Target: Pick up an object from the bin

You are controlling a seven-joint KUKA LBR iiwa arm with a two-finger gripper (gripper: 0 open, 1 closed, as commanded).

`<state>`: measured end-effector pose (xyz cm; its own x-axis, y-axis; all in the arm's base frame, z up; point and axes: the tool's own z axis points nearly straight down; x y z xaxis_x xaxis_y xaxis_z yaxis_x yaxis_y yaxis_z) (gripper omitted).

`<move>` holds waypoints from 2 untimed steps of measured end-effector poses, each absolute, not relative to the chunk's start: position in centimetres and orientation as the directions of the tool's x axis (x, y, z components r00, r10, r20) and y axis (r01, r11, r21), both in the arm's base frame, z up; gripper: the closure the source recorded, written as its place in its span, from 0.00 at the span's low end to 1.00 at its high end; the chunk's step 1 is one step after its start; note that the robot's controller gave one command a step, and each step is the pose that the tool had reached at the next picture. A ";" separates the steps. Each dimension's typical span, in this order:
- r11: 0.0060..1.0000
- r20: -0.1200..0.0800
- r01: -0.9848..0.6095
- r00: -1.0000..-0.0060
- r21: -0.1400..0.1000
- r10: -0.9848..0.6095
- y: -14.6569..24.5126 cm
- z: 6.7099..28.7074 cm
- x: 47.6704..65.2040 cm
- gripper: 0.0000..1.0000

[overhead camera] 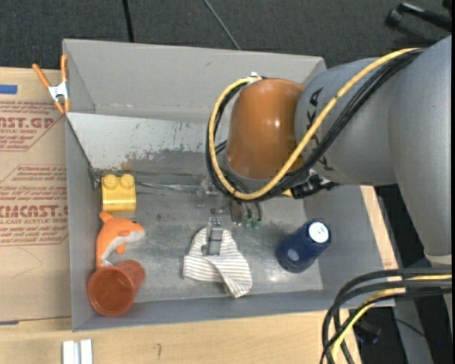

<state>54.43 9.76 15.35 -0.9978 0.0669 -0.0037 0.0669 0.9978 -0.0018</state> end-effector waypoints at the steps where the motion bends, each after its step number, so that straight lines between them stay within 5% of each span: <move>1: 0.995 -0.008 0.102 -0.995 0.003 0.102 8.0 10.9 52.0 0.00; 2: 0.984 0.000 0.181 -0.984 0.001 0.181 6.7 7.0 52.2 1.00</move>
Offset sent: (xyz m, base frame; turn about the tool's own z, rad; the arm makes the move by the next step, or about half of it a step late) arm -0.0229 -0.0319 -0.0835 0.1150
